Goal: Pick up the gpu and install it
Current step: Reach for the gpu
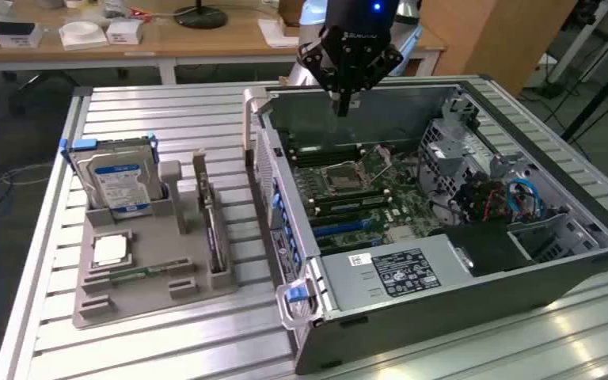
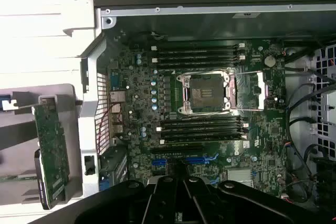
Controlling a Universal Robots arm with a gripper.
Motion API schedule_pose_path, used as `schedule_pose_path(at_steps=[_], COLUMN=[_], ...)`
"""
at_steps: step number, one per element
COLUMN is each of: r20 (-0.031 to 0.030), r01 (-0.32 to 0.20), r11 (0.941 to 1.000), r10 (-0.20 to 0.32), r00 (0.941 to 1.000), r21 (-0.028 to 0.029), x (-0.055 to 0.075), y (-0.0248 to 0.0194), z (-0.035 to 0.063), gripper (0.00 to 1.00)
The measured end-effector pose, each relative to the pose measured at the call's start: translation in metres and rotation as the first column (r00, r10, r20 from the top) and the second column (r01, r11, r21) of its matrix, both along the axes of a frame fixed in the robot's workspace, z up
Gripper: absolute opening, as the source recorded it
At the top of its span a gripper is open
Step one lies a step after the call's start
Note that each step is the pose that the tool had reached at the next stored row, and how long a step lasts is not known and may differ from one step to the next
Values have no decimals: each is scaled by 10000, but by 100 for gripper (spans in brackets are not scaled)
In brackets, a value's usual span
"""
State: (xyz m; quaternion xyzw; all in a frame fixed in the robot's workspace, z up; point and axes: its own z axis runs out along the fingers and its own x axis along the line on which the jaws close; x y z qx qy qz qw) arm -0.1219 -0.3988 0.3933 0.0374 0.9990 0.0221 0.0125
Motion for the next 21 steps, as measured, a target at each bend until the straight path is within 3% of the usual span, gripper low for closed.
schedule_pose_path(at_steps=[21], r20=[0], r01=[0], r11=[10000], r10=[0], r00=[10000], r21=[0], x=[-70], y=[0], z=[-11], gripper=[11])
